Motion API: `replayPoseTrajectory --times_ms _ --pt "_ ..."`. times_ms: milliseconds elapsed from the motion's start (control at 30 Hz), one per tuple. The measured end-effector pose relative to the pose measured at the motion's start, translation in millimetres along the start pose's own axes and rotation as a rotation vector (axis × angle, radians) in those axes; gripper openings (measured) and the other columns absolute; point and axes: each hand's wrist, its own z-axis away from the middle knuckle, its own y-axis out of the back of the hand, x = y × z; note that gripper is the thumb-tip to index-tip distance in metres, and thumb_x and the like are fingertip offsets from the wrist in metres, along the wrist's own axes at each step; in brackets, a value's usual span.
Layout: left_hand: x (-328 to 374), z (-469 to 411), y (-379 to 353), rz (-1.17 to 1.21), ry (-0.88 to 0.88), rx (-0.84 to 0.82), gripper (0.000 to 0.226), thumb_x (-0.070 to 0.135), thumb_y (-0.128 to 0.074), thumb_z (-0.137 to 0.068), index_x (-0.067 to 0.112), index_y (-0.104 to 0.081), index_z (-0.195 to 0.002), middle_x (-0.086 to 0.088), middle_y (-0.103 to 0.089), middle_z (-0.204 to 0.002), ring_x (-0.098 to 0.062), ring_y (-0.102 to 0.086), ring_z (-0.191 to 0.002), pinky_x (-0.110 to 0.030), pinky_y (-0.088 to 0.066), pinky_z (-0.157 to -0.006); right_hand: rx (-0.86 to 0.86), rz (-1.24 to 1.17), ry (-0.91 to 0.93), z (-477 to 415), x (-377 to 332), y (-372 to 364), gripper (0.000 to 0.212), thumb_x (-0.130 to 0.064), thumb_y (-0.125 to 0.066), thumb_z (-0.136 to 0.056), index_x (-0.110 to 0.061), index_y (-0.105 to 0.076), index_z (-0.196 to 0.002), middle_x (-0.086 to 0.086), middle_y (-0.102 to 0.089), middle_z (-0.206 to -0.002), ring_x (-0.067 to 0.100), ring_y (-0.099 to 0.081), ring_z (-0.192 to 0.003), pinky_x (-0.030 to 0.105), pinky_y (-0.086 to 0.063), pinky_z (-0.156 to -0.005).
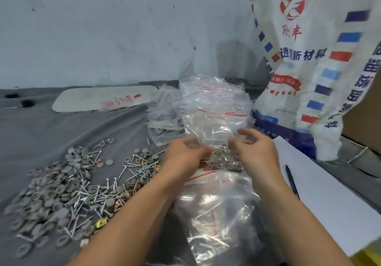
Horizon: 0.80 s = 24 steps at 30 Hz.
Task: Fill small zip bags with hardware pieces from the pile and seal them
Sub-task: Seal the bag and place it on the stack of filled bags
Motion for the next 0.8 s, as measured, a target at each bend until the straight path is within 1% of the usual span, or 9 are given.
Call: replayPoseTrajectory --times_ms 100,200,267,333,433,500,567,633,800 --pt "-16 -19 -7 -0.301 -0.047 0.151 0.078 0.035 -0.086 -0.076 0.027 -0.048 -0.144 0.012 -0.067 -0.118 -0.014 -0.066 -0.103 -0.032 -0.049 -0.096 0.208 0.393 0.249 -17 12 11 0.030 -0.023 -0.070 -0.090 -0.032 -0.066 -0.118 -0.012 -0.068 -0.103 0.017 -0.063 -0.101 0.038 -0.052 -0.095" --pt "-29 -19 2 -0.394 -0.142 0.214 0.084 0.034 -0.081 -0.075 0.037 -0.039 -0.148 0.011 -0.063 -0.132 -0.013 -0.062 -0.110 -0.030 -0.043 -0.092 -0.137 0.556 0.338 -21 28 -1 0.036 -0.008 -0.061 -0.086 -0.032 -0.075 -0.109 -0.011 -0.074 -0.113 0.014 -0.064 -0.102 0.025 -0.047 -0.091" --pt "-36 -9 10 -0.426 -0.193 0.200 0.078 0.026 -0.079 -0.078 0.037 -0.043 -0.146 0.014 -0.061 -0.130 -0.007 -0.058 -0.108 -0.028 -0.042 -0.092 -0.383 0.794 0.406 -21 38 -14 0.038 -0.011 -0.058 -0.086 -0.030 -0.072 -0.116 -0.006 -0.072 -0.121 0.023 -0.064 -0.112 0.032 -0.048 -0.099" --pt "-38 6 18 -0.475 -0.232 0.171 0.066 0.022 -0.078 -0.080 0.039 -0.052 -0.139 0.015 -0.062 -0.130 -0.004 -0.060 -0.106 -0.026 -0.045 -0.092 -0.424 0.970 0.481 -20 41 -18 0.036 -0.015 -0.055 -0.089 -0.027 -0.066 -0.122 -0.002 -0.069 -0.126 0.028 -0.059 -0.120 0.038 -0.041 -0.105" --pt "-33 35 25 -0.678 -0.272 0.014 0.050 0.033 -0.076 -0.076 0.046 -0.064 -0.123 0.021 -0.064 -0.128 0.013 -0.061 -0.088 0.000 -0.039 -0.077 -0.339 0.750 0.385 -14 30 -7 0.039 -0.018 -0.056 -0.096 -0.031 -0.066 -0.131 -0.004 -0.069 -0.131 0.023 -0.059 -0.123 0.032 -0.040 -0.106" --pt "-28 58 23 -0.740 -0.240 -0.219 0.053 0.048 -0.075 -0.069 0.049 -0.065 -0.122 0.024 -0.060 -0.134 0.012 -0.061 -0.092 0.007 -0.034 -0.077 -0.328 0.603 0.325 -3 19 2 0.039 -0.018 -0.061 -0.094 -0.036 -0.069 -0.127 -0.011 -0.071 -0.127 0.014 -0.063 -0.120 0.026 -0.044 -0.103" --pt "-32 76 16 -0.909 -0.221 -0.396 0.068 0.060 -0.071 -0.066 0.045 -0.059 -0.131 0.022 -0.052 -0.145 0.000 -0.058 -0.118 -0.009 -0.041 -0.095 -0.431 0.595 0.302 15 10 11 0.040 -0.012 -0.064 -0.089 -0.038 -0.074 -0.118 -0.019 -0.072 -0.120 0.003 -0.065 -0.112 0.020 -0.046 -0.102" --pt "-40 87 9 -1.217 -0.294 -0.349 0.060 0.055 -0.067 -0.074 0.038 -0.056 -0.131 0.015 -0.057 -0.138 -0.018 -0.058 -0.123 -0.032 -0.048 -0.095 -0.550 0.705 0.277 38 10 18 0.042 -0.010 -0.066 -0.087 -0.039 -0.075 -0.116 -0.021 -0.071 -0.121 -0.001 -0.064 -0.104 0.011 -0.046 -0.091" --pt "-55 95 13 -1.136 -0.303 -0.109 0.037 0.034 -0.059 -0.093 0.048 -0.065 -0.127 0.011 -0.071 -0.124 -0.018 -0.065 -0.114 -0.032 -0.052 -0.092 -0.645 0.883 0.283 84 29 24 0.036 -0.025 -0.057 -0.100 -0.038 -0.065 -0.133 -0.008 -0.066 -0.136 0.016 -0.061 -0.124 0.027 -0.049 -0.099"
